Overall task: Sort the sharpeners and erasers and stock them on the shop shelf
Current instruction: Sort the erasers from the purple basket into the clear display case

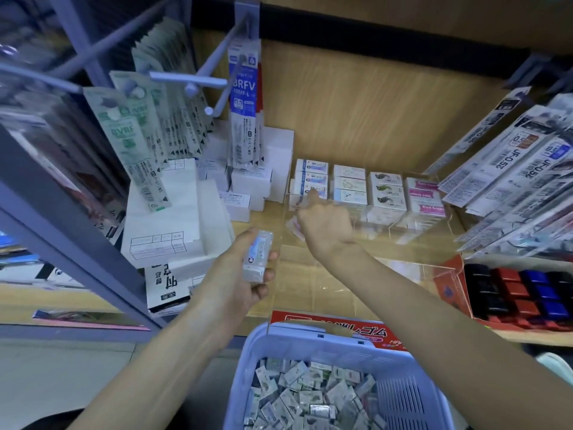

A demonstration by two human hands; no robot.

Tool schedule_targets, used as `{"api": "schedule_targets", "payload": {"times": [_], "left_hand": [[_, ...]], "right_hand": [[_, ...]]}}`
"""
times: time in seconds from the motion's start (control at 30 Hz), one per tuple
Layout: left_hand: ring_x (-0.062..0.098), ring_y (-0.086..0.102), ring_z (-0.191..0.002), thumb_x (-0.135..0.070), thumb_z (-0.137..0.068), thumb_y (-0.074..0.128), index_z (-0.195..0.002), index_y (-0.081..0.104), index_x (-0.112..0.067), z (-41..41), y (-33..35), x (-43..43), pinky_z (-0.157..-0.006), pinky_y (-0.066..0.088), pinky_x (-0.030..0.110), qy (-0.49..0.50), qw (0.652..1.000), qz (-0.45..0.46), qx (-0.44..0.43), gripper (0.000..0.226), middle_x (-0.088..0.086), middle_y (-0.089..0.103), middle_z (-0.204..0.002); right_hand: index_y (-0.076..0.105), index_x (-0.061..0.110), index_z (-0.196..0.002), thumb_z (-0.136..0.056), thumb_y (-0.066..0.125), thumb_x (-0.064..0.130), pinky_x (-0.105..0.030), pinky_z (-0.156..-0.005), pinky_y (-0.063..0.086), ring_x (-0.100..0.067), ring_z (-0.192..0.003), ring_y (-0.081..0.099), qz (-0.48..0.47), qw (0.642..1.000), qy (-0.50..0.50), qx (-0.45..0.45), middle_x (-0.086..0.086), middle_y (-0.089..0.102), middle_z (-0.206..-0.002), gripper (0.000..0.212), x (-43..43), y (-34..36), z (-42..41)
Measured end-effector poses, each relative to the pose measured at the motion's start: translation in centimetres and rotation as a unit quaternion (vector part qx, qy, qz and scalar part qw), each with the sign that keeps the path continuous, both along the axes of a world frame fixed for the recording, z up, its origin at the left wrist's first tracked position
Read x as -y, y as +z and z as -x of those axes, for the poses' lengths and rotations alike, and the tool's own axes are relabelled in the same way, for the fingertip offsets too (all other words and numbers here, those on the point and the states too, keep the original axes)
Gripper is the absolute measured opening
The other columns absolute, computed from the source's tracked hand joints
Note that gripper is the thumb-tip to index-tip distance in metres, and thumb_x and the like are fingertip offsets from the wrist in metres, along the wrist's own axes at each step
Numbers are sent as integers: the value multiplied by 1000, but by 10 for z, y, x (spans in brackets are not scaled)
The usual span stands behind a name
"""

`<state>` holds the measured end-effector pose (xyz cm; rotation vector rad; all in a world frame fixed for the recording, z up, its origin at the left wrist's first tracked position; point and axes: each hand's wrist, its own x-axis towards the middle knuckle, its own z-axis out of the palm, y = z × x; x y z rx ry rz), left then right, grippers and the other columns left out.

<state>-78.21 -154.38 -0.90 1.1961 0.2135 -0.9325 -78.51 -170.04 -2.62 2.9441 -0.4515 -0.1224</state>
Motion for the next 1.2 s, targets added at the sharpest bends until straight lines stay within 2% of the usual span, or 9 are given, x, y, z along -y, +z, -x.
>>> {"api": "schedule_targets", "payload": {"times": [0.1, 0.17, 0.27, 0.37, 0.5, 0.6, 0.73, 0.9, 1.2], "left_hand": [[13, 43, -51, -24, -91, 36, -94, 60, -10, 2, 3, -2, -52, 30, 24, -2, 1000, 22, -3, 28, 4, 59, -70], [14, 43, -53, -21, -90, 33, -95, 60, -7, 3, 3, -3, -55, 30, 26, -1, 1000, 27, -5, 31, 7, 59, -73], [15, 44, -52, -20, -89, 32, -96, 58, -6, 5, 2, -2, -53, 29, 26, 7, 1000, 15, -6, 31, 7, 58, -74], [14, 44, -51, -20, -88, 31, -97, 58, -7, 4, 1, -2, -52, 29, 26, 18, 1000, 9, -9, 31, 6, 59, -71], [14, 44, -51, -21, -88, 32, -97, 58, -7, 3, 2, -1, -53, 28, 25, 17, 1000, 14, -11, 31, 6, 59, -71], [14, 43, -50, -21, -88, 32, -98, 58, -7, 1, 2, 0, -53, 28, 26, 18, 1000, 20, -16, 31, 6, 58, -70], [13, 45, -49, -22, -88, 33, -99, 58, -7, -2, 1, -1, -53, 29, 25, 16, 999, 25, -16, 31, 5, 59, -69], [12, 45, -47, -23, -89, 33, -95, 58, -8, -4, 1, -3, -52, 29, 26, 11, 999, 33, -19, 29, 4, 59, -67], [12, 45, -47, -24, -89, 34, -99, 58, -8, -4, 2, -5, -53, 29, 26, 8, 999, 38, -17, 30, 4, 60, -67]], "right_hand": [[65, 15, -104, -94, 51, 23, -33, -70, 46, -28, -91, 60, -196, 971, -84, 112, -9, 46, -117, 19, 15, -4, 12], [63, 19, -113, -92, 53, 15, -32, -91, 46, -22, -106, 56, -424, 875, -138, 190, -6, 49, -122, 24, 22, -6, 30], [49, 20, -124, -85, 58, -1, -15, -74, 45, -8, -99, 54, -597, 761, -158, 197, 1, 50, -120, 46, 20, -5, 61], [43, 22, -122, -82, 65, -4, -4, -68, 43, 2, -95, 54, -606, 749, -144, 226, 5, 56, -112, 52, 20, -6, 66], [46, 22, -124, -83, 68, 4, -5, -82, 41, 9, -100, 52, -528, 808, -106, 238, 4, 63, -117, 50, 13, -10, 50], [52, 15, -122, -83, 69, 13, -30, -97, 43, -12, -113, 56, -398, 884, -76, 232, 0, 61, -122, 42, 10, -21, 32], [57, 15, -108, -84, 66, 25, -32, -92, 36, -24, -107, 55, -164, 973, -18, 162, -2, 57, -115, 27, 12, -31, 9], [62, 20, -93, -82, 65, 38, -34, -92, 28, -22, -111, 47, -63, 996, 0, 58, 0, 60, -107, 21, 15, -23, -2], [71, 32, -99, -88, 61, 31, -32, -96, 25, -22, -116, 40, -121, 992, 24, 11, 2, 58, -110, 15, 17, -10, 6]]}}
